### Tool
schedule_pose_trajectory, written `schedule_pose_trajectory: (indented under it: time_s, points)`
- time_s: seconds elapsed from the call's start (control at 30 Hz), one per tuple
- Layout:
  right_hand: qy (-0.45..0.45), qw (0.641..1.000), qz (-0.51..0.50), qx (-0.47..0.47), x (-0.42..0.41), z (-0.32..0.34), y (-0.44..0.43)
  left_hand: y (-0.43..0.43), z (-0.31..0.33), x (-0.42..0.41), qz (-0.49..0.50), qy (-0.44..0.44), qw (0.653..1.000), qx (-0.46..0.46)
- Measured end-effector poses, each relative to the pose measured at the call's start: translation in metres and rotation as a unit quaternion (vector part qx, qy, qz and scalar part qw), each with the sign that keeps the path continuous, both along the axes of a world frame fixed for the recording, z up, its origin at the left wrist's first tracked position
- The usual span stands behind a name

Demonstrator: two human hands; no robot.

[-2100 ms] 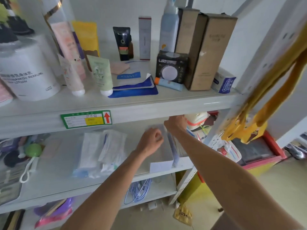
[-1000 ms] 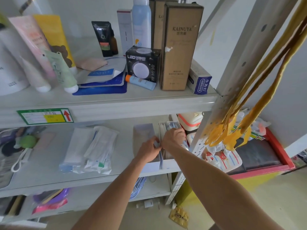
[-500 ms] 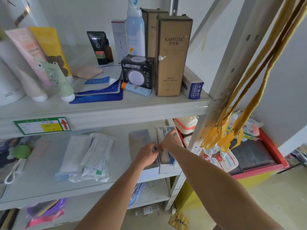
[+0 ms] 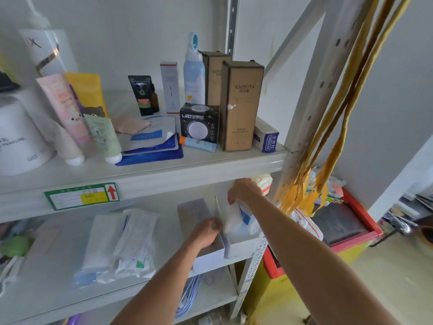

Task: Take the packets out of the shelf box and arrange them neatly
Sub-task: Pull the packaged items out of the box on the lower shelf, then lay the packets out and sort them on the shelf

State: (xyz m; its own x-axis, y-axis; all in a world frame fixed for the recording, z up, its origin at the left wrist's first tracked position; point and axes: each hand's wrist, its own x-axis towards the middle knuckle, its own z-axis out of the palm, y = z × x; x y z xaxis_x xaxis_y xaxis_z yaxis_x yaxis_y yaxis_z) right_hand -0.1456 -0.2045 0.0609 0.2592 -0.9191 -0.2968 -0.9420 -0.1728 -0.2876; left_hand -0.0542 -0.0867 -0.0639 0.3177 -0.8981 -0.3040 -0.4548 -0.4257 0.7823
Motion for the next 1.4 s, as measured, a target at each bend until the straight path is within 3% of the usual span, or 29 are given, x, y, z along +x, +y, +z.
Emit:
schedule_pose_trajectory:
  time_s: [0.07,0.17,0.27,0.37,0.47,0.57,0.63,0.77,0.93,1.0,1.07,1.23,1.4]
  points:
    - [-0.029,0.999,-0.027,0.014,-0.002,0.011,0.002,0.006,0.005,0.004,0.014,0.047,0.999,-0.021]
    - [-0.17,0.979,-0.072,0.087,-0.001,0.015,0.007,0.019,0.018,0.012,0.09,0.132,0.984,-0.081]
    - [-0.243,0.949,-0.072,0.188,0.008,0.021,0.025,0.039,0.032,0.039,0.215,0.354,0.901,-0.131]
    - [-0.31,0.922,-0.044,0.227,0.038,0.013,0.048,0.065,0.034,0.086,0.162,0.512,0.835,-0.123]
    - [-0.364,0.896,0.014,0.252,0.082,-0.01,0.079,0.099,0.033,0.123,0.103,0.55,0.814,-0.155]
    - [-0.387,0.883,0.074,0.255,0.12,-0.033,0.104,0.131,0.031,0.145,0.145,0.518,0.828,-0.159]
    - [-0.371,0.891,0.076,0.252,0.142,-0.04,0.117,0.143,0.031,0.159,0.225,0.451,0.849,-0.16]
    - [-0.228,0.96,0.115,0.117,0.17,-0.047,0.134,0.14,0.032,0.18,0.31,0.332,0.878,-0.153]
    - [-0.165,0.981,0.099,0.0,0.162,-0.067,0.145,0.113,0.023,0.183,0.295,0.237,0.919,-0.107]
    - [-0.131,0.987,0.093,-0.011,0.153,-0.079,0.151,0.107,0.017,0.183,0.261,0.096,0.96,-0.016]
    - [-0.105,0.99,0.096,-0.014,0.145,-0.09,0.155,0.112,0.008,0.183,0.228,-0.005,0.974,-0.004]
    - [-0.133,0.983,0.126,-0.031,0.145,-0.107,0.157,0.146,-0.01,0.194,0.278,-0.115,0.949,-0.091]
    - [-0.109,0.98,0.164,-0.024,0.148,-0.123,0.163,0.197,-0.03,0.204,0.402,-0.225,0.884,-0.077]
